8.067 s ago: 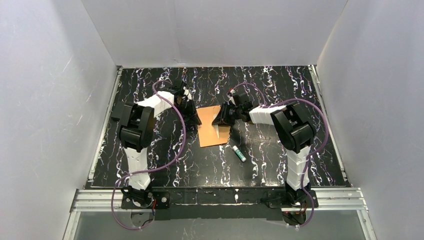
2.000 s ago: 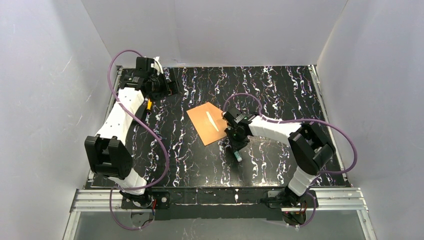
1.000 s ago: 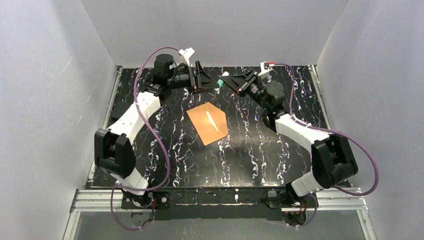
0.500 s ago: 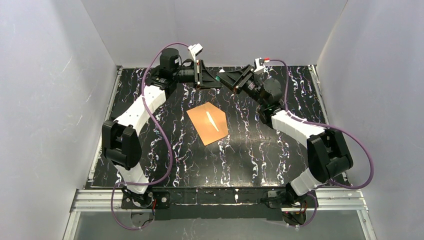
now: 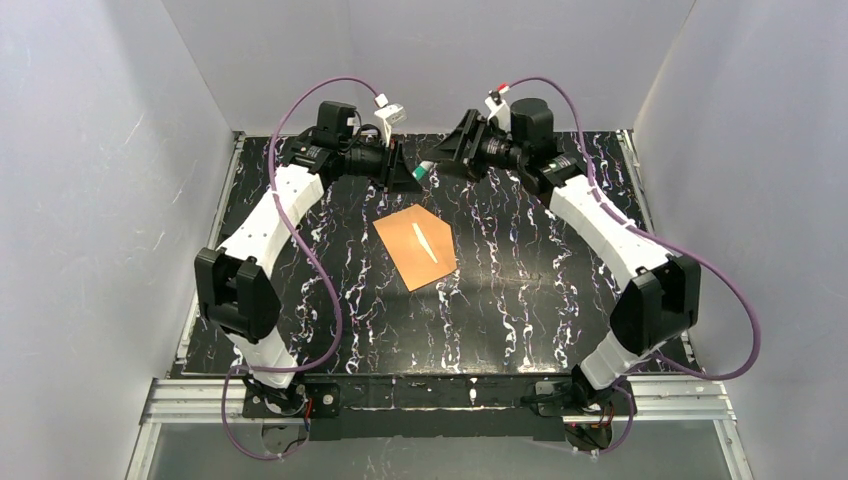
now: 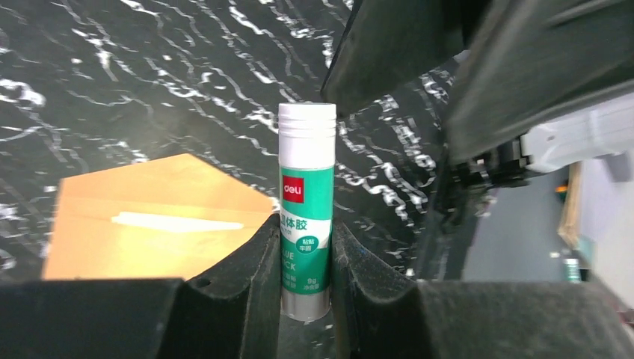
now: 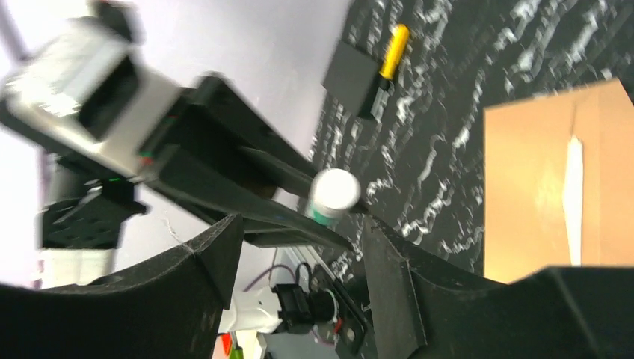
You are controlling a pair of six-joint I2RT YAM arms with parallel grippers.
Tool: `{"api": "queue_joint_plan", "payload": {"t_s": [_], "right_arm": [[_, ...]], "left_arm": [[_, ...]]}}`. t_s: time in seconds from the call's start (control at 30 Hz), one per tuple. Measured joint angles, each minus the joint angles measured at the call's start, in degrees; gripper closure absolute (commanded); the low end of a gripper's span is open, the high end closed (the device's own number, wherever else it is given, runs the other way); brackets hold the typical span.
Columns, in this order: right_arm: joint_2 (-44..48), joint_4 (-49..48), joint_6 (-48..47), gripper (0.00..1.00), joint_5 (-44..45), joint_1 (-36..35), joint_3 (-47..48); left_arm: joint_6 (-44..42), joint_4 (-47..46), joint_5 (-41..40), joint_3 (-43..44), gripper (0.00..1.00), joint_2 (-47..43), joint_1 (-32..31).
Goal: Place the letter into the envelope and seal it
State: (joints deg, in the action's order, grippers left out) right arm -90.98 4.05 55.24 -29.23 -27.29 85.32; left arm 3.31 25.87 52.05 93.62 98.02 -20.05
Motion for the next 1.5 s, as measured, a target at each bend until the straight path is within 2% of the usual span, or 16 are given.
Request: {"api": "queue_joint_plan", "payload": {"t_s": [0.17, 0.27, 0.5, 0.67, 0.8, 1.03, 1.17, 1.37, 1.4, 1.5], "right_arm": [[-3.87, 13.86, -4.83, 0.28, 0.15, -0.15, 3.50], [-4.24, 16.90, -6.10, 0.28, 0.39, -0.15, 3.48], [-4.22, 9.11, -2.03, 0.26, -2.10, -0.31, 2.47], [-4.22, 3.45, 1.84, 0.29, -4.39, -0.92, 1.49], [-4.48, 2.12, 3.37, 0.43, -5.33, -1.14, 1.46], [-7.69, 2.84, 4.92, 0.57, -7.13, -1.64, 2.73], [-8.02, 3.23, 4.90, 0.70, -7.69, -1.73, 3.10], [-8.04, 3.41, 4.83, 0.98, -9.18, -2.16, 3.32], [-8.04, 3.37, 4.83, 0.99, -9.64, -2.27, 3.32], [-8.04, 2.45, 4.79, 0.99, -10.29, -2.36, 3.30]], "left_arm": [[-10.99, 3.39, -4.90, 1.03, 1.00, -0.94, -0.02], [-15.58, 4.50, -6.54, 1.03, 1.00, -1.79, -0.13], [-22.10, 5.81, -10.05, 1.01, 1.00, -3.74, -1.16], [-23.78, 5.95, -10.88, 0.98, 1.00, -4.70, -1.36], [-24.50, 5.90, -11.08, 0.66, 1.00, -4.83, -1.51], [-26.32, 6.01, -12.50, -0.39, 1.00, -5.22, -1.95], [-27.63, 6.08, -12.83, -1.53, 1.00, -5.49, -2.16], [-30.47, 5.81, -13.64, -3.87, 1.00, -8.13, -2.19], [-30.80, 5.86, -13.79, -4.15, 0.95, -8.59, -2.19], [-30.12, 5.84, -14.49, -4.26, 0.60, -9.07, -2.21]]}}
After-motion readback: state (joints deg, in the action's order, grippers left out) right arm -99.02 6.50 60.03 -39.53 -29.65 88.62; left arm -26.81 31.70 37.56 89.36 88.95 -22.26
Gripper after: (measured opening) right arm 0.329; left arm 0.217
